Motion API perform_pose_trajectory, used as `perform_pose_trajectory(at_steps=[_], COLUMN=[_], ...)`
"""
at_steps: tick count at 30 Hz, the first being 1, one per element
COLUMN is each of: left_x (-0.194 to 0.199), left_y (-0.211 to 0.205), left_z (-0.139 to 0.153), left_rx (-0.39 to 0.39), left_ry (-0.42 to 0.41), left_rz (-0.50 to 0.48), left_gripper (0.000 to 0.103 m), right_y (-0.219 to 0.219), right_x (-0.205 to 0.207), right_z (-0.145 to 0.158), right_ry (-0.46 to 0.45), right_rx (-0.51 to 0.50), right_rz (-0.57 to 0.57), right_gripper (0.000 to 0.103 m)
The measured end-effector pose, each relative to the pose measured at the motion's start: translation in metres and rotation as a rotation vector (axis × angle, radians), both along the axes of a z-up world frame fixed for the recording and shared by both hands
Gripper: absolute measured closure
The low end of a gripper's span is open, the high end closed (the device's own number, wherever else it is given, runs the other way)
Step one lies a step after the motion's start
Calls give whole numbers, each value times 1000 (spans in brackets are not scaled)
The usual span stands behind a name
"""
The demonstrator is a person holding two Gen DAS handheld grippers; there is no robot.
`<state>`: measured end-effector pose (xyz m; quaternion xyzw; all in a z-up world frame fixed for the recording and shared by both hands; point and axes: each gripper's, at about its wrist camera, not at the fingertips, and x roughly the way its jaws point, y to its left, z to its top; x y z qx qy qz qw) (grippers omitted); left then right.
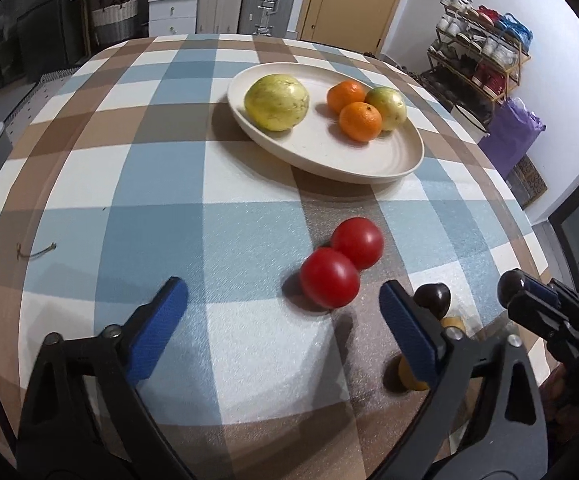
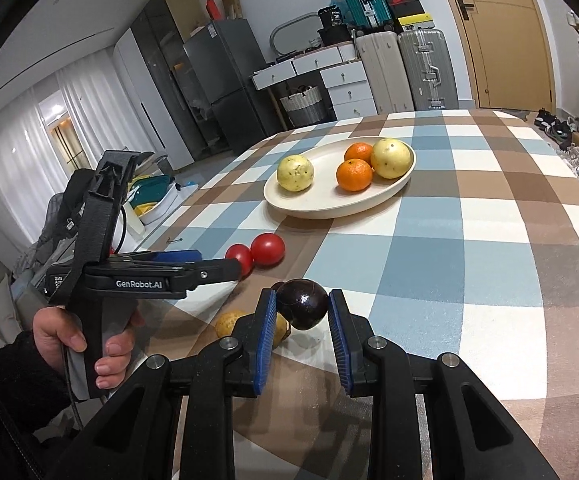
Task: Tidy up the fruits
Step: 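Grasp a dark purple plum with the right tool while the left tool grasps a red tomato, then carry the tomato and plum onto the cream plate and open both tools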
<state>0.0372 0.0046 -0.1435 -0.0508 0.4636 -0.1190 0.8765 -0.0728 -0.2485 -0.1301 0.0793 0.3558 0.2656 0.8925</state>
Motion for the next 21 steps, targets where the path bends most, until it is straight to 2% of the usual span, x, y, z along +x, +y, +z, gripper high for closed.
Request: perform_pose_trajectory(at_steps=[4, 6, 7, 8, 12, 15, 21], left_x=[5, 5, 5, 5, -3, -8, -2], left_y=[-7, -9, -10, -10, -16, -21, -16], left_z=[0, 2, 2, 3, 9, 18, 32], left_rx=[33, 21, 4, -14, -55, -6, -37], left_ry=[-17, -20, -18, -13, -40, -74, -80], left_rz=[-33, -58, -77, -97, -188, -198, -187], left_gripper=[28, 52, 60, 75, 76, 76, 76], right_y=[-3, -4, -5, -5, -8, -8, -6], right_x=[0, 0, 0, 0, 0, 2, 11], right_z=[1, 1, 1, 0, 2, 5, 16], right_ry=[-3, -5, -5, -5, -8, -17, -41], right_rx=[13, 13, 15, 18, 26, 21, 20], right_rz=[-3, -5, -6, -6, -9, -6, 7], right_gripper=[76, 76, 76, 76, 76, 76, 76])
